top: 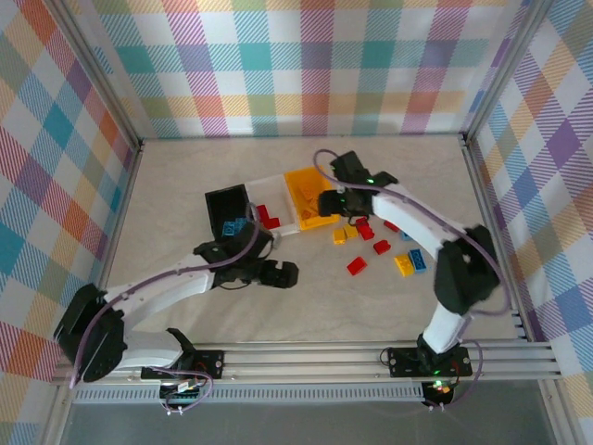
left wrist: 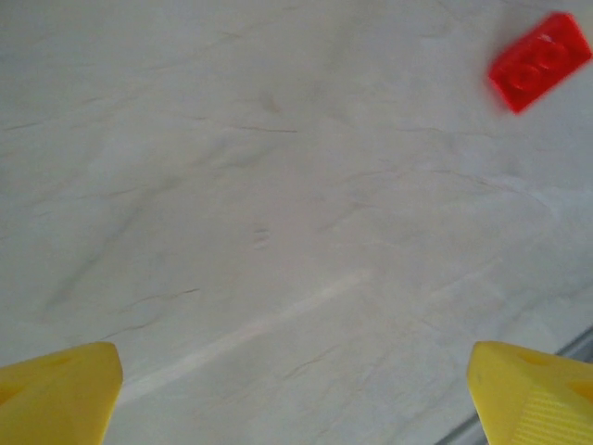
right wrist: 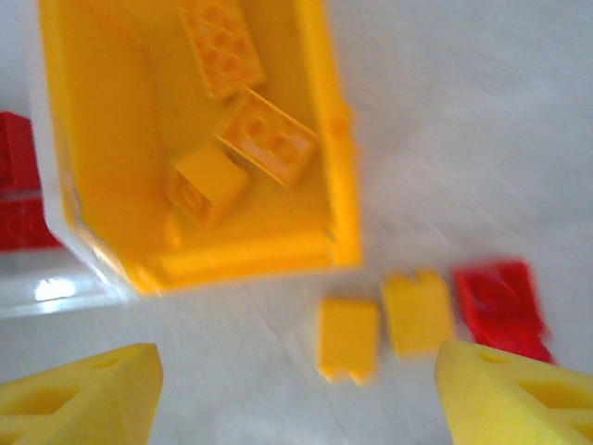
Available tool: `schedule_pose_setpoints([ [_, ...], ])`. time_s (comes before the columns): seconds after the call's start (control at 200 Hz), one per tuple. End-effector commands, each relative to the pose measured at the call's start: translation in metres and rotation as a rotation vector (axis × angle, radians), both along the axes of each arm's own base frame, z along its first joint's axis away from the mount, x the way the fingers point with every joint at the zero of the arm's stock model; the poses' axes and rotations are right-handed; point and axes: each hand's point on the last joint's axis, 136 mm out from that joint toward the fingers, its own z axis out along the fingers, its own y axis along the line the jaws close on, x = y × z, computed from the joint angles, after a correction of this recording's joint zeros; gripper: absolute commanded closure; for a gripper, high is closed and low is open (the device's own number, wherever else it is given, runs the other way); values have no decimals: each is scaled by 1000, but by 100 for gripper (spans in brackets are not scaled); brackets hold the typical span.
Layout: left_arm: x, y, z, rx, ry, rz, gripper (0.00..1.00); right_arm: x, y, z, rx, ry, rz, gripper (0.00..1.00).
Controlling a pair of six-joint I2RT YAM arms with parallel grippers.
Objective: Sort the legos into containers by color
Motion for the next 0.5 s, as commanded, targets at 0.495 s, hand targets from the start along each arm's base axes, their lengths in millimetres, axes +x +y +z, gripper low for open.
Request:
schedule_pose_setpoints([
  [0.495,30,-188,-57,63,-104,-464,4,-71,-140,8,154,23,-412,16],
])
